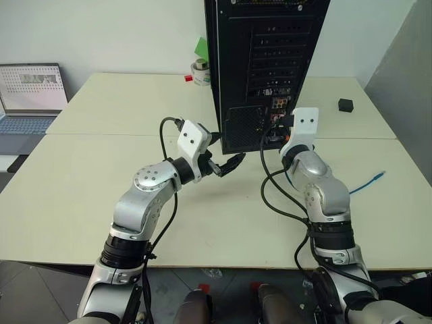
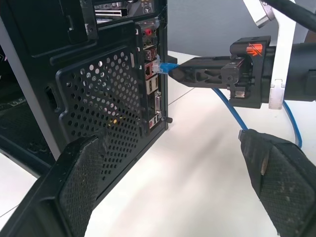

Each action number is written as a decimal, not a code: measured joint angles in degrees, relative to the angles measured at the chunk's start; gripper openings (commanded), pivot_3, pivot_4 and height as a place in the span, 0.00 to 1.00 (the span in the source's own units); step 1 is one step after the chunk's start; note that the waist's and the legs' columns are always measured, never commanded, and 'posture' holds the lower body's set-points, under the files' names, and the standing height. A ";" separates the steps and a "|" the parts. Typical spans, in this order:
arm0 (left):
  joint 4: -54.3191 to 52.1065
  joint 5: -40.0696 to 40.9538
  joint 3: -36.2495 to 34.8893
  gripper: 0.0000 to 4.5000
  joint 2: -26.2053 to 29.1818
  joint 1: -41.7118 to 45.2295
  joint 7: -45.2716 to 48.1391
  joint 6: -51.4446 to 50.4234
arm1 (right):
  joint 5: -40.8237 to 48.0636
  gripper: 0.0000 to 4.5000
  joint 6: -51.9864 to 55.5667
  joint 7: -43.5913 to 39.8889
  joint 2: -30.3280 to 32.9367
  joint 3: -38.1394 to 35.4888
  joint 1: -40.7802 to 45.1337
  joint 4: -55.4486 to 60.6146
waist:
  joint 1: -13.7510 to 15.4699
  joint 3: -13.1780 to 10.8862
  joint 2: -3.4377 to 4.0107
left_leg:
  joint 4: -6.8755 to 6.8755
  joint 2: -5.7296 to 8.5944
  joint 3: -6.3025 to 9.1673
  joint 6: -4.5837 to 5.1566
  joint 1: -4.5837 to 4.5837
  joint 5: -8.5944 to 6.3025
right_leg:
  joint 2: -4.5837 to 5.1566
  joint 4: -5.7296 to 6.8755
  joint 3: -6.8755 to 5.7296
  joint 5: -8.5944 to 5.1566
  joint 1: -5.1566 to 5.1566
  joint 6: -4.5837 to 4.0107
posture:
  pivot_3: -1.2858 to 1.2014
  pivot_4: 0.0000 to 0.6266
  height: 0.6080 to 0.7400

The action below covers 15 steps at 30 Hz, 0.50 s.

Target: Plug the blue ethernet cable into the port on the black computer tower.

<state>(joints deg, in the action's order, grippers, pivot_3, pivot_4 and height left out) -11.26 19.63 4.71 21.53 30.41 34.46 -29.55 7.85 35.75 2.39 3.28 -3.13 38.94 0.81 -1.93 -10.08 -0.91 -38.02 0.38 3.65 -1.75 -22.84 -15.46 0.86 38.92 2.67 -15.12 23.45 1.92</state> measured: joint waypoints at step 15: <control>-0.10 -0.59 -0.01 0.99 0.00 -0.01 -0.06 0.00 | 0.03 0.00 -1.70 -0.23 -0.05 -0.22 1.77 -3.54 | 0.01 0.00 0.01 | 0.00 0.00 0.00 0.00 0.00 0.00 | 0.00 0.00 0.00 0.00 0.00 0.00 | 0.52 0.24 1.00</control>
<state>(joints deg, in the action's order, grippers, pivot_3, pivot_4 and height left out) -11.36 19.04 4.70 21.53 30.40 34.40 -29.56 7.88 34.05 2.16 3.23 -3.35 40.70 -2.73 -1.92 -10.09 -0.90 -38.01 0.38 3.65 -1.74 -22.85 -15.46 0.86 38.92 2.67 -15.12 23.45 1.92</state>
